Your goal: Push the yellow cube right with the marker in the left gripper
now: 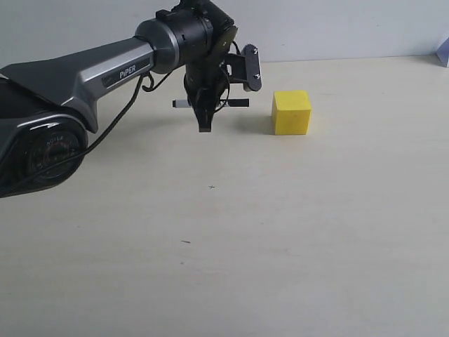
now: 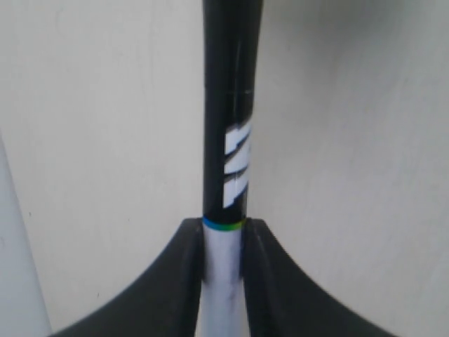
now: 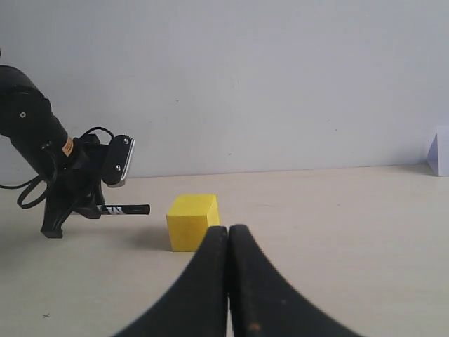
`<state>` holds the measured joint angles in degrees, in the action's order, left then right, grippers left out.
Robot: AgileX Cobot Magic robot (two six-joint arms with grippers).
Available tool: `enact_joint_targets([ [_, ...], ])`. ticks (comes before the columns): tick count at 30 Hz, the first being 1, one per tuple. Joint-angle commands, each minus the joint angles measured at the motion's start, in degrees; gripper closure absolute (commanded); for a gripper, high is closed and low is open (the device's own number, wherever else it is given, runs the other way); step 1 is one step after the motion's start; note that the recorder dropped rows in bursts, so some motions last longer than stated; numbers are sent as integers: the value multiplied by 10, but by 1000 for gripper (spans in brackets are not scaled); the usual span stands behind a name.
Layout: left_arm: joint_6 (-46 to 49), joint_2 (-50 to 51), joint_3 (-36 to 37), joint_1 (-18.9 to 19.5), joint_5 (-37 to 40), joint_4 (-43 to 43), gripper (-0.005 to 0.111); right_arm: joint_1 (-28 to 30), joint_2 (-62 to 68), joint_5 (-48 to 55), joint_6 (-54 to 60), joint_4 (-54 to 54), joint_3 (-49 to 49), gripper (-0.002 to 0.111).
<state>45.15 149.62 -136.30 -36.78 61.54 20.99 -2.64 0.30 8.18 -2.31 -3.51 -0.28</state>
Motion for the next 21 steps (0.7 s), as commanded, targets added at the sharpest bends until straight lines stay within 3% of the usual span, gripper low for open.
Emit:
enact_joint_targets([
  [1,14,-2,-3,-12,-5,-31,107,0,-3,-5,1,0,3,108],
  [21,-6,-1,-3,-27,-29,-14,107,0,-3,-5,1,0,3,108],
])
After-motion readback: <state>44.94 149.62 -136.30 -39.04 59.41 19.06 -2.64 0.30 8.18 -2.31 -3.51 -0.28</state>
